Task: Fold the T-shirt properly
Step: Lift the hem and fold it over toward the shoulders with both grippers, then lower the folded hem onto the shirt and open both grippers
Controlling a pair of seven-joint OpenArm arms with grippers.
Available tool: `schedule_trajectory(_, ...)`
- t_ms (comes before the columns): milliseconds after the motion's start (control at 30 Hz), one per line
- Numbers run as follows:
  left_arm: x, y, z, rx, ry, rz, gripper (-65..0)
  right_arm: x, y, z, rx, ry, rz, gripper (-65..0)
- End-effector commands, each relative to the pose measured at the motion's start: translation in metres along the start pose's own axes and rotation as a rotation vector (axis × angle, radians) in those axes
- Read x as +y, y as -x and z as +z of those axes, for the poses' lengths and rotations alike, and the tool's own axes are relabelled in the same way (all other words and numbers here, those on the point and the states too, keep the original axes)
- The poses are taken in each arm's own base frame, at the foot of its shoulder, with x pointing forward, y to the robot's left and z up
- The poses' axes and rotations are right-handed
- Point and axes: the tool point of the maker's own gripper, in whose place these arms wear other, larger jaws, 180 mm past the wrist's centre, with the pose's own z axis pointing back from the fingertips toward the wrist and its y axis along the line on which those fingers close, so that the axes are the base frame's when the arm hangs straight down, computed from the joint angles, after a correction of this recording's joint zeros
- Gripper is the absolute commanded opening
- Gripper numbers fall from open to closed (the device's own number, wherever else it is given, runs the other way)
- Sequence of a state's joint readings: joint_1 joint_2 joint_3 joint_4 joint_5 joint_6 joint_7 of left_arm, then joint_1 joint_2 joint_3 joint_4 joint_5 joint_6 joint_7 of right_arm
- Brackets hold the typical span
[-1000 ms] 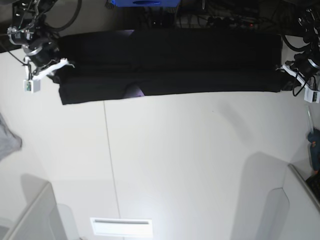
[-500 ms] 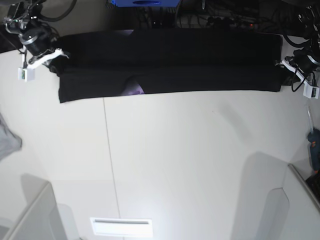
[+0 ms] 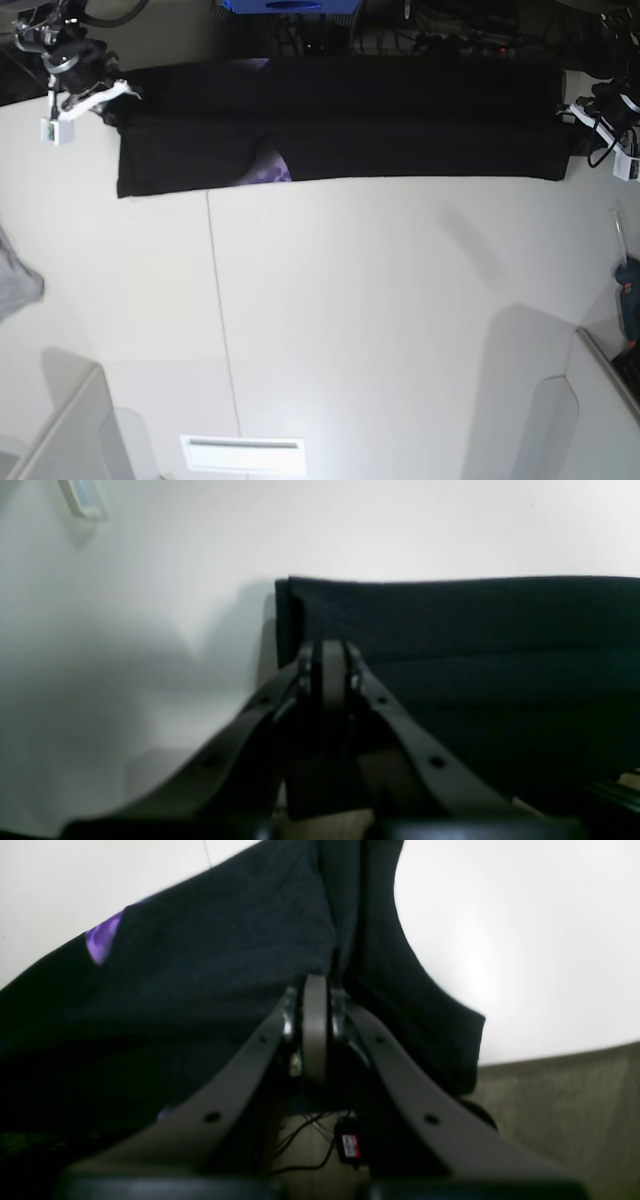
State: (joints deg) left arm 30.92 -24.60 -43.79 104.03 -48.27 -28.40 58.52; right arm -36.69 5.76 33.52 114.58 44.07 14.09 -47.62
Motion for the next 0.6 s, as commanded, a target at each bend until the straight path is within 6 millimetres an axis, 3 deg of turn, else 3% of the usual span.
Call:
schedule_trajectory(0,0.001,-0.009,0.005,-0.027,-0.002,-0.021,-65.0,0.0,-0.006,0.004,-0.024,-0.004,0.01,-65.0)
schedule_trajectory(400,-0.001,-0.001,0.002,-0.013,0.005,0.002,-65.0,-0.003,0.002,0.003,-0.002,0.002,-0.002,-65.0)
schedule_trajectory(567,0.001,0.013,0.003,0.025,-0.015,0.001,-65.0,-0.007,0.008,0.0,0.013,0.008,-0.016,-65.0)
